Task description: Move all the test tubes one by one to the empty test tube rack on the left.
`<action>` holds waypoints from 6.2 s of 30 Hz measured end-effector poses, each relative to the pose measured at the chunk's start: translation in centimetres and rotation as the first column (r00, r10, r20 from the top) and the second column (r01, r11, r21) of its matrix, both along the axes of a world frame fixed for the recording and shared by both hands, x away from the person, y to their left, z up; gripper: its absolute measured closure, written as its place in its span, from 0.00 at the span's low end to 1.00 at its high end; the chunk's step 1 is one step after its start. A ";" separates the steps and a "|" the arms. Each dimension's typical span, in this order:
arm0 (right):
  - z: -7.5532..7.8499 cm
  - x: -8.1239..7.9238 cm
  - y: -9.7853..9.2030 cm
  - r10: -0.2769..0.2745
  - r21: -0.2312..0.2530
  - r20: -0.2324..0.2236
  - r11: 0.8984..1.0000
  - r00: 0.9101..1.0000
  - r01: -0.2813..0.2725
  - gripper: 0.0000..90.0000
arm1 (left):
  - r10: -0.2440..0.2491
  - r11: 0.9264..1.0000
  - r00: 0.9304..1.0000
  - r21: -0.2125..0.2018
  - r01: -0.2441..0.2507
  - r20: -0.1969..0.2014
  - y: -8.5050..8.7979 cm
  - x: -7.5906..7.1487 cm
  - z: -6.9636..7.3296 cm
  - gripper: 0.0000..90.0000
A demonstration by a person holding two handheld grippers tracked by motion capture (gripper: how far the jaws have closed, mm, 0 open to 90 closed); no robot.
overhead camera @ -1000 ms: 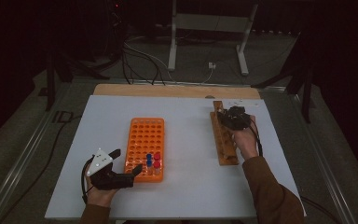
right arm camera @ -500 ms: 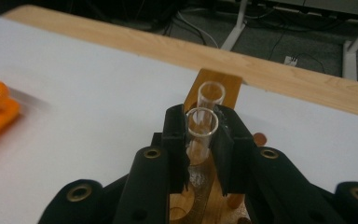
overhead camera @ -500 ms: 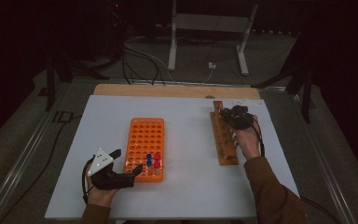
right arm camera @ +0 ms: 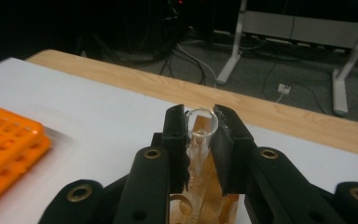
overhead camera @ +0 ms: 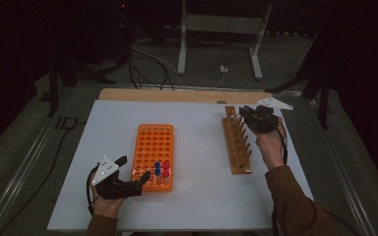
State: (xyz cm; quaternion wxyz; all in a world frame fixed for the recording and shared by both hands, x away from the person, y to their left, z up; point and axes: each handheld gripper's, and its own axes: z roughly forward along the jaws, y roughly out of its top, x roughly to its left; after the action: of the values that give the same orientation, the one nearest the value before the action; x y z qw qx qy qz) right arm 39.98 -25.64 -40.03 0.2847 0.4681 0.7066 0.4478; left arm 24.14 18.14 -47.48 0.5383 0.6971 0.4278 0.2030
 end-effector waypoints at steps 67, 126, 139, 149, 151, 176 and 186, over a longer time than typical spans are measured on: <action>1.9 -7.3 15.6 0.553 0.130 -0.045 0.829 0.832 -0.544 0.55 | -0.075 0.978 0.995 0.201 0.060 0.068 -7.6 4.2 4.6 0.86; -3.4 -7.8 3.5 0.213 0.112 -0.055 0.972 0.976 -0.206 0.00 | -0.089 0.955 0.985 0.269 0.127 -0.149 -3.2 1.1 -1.2 0.86; -3.7 -7.6 3.7 0.219 0.112 -0.059 0.971 0.974 -0.211 0.00 | -0.092 0.948 0.985 0.289 0.131 -0.145 -3.2 0.8 -1.4 0.86; -3.5 -7.1 3.4 0.214 0.085 -0.060 0.974 0.975 -0.209 0.00 | -0.094 0.962 0.988 0.242 0.122 -0.126 -1.9 0.9 -1.0 0.65; -3.5 -7.0 3.4 0.211 0.081 -0.058 0.975 0.976 -0.207 0.00 | -0.097 0.968 0.989 0.220 0.119 -0.111 -1.6 0.8 -0.7 0.61; -2.6 -5.9 3.0 0.191 0.071 -0.042 0.980 0.981 -0.188 0.00 | -0.009 1.000 1.000 0.020 0.009 -0.015 0.8 0.8 1.1 0.11; -2.0 -5.1 2.8 0.178 0.058 -0.035 0.983 0.983 -0.176 0.00 | -0.007 1.000 1.000 0.014 0.007 -0.017 0.5 0.8 1.1 0.01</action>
State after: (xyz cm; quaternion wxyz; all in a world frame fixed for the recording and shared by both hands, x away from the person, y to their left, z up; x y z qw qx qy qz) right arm 34.91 -22.86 -42.01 0.2168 0.4200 0.7384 0.4809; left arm 24.97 18.68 -46.37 0.5306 0.7041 0.4284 0.1981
